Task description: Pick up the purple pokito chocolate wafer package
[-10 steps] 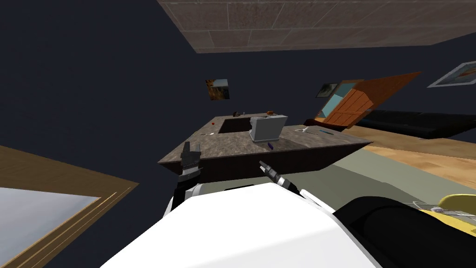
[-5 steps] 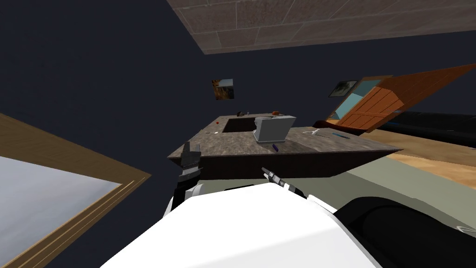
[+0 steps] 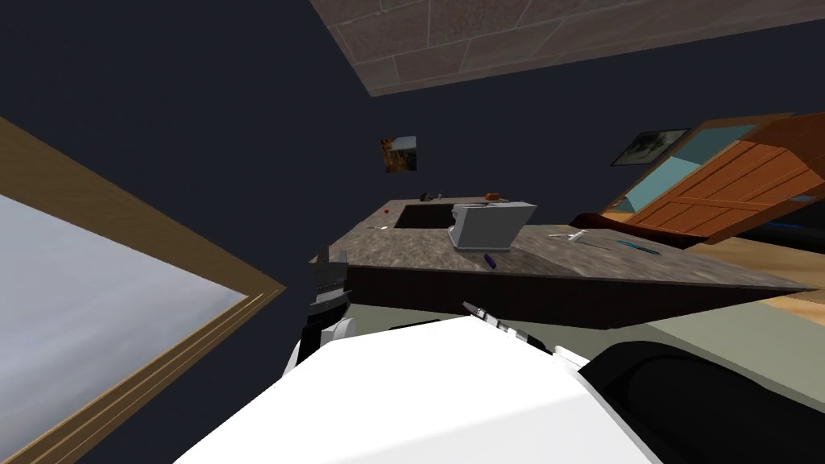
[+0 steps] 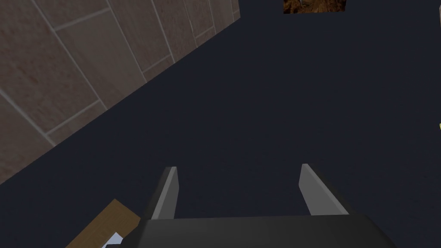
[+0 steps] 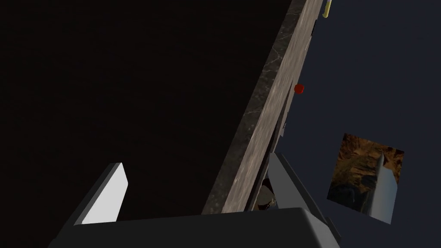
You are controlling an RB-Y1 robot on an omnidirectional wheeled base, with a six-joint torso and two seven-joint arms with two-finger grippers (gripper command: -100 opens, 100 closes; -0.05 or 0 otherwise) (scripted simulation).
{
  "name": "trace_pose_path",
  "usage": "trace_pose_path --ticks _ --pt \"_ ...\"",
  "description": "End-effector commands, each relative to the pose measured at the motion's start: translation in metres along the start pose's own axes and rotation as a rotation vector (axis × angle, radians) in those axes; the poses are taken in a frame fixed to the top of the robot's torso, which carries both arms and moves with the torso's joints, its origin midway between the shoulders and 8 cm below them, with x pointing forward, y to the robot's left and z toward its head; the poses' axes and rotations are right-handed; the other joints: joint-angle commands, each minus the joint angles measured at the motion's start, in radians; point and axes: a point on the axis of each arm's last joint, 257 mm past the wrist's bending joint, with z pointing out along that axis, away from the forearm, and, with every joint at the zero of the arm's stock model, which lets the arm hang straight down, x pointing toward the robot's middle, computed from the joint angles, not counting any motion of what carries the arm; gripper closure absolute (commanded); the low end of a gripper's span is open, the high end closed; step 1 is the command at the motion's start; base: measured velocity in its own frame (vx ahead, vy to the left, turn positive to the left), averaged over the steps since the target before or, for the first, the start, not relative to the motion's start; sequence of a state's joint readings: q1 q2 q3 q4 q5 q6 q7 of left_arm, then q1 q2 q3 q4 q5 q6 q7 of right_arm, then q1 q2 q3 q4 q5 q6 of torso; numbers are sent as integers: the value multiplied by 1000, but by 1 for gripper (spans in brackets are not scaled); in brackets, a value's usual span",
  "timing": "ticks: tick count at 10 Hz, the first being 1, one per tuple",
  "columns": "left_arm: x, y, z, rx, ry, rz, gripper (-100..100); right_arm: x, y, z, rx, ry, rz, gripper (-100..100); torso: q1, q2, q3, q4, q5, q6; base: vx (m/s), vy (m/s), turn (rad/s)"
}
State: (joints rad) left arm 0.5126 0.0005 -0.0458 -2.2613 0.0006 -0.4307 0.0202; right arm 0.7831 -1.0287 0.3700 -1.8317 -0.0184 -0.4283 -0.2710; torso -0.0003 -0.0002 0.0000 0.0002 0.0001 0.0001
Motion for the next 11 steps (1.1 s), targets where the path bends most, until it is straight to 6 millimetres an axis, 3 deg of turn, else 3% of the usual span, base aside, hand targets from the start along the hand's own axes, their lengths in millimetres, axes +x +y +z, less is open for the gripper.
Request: trace_pose_path --ticks 1,2,4,5,6,7,9,10,11 --pt "0 0 0 0 0 0 0 -1 -18 -13 54 24 -12 -100 0 0 0 0 0 0 11 4 122" --pt "0 0 0 0 0 0 0 2 -41 -28 115 32 17 -100 0 0 0 0 0 1 13 4 261" --pt "0 0 0 0 0 0 0 -4 -43 -34 135 50 -12 -100 -1 0 0 0 0 1 8 -1 37" --pt "0 0 0 0 0 0 0 -4 -65 -51 198 57 12 -100 -1 1 0 0 0 1 9 4 146" --pt "0 0 0 0 0 0 0 -8 -67 -55 214 71 -11 -100 -1 0 0 0 0 0 10 -2 178" --pt "0 0 0 0 0 0 0 -10 -86 -73 274 74 13 -100 -1 0 0 0 0 1 16 -4 327" --pt "0 0 0 0 0 0 0 -15 -87 -78 291 88 -11 -100 -1 0 0 0 0 1 9 -9 34" --pt "0 0 0 0 0 0 0 -19 -105 -97 354 91 6 -100 -1 0 0 0 0 1 10 -1 237" --pt "0 0 0 0 0 0 0 -24 -105 -100 366 101 -13 -100 -1 0 0 0 0 0 10 -13 117"
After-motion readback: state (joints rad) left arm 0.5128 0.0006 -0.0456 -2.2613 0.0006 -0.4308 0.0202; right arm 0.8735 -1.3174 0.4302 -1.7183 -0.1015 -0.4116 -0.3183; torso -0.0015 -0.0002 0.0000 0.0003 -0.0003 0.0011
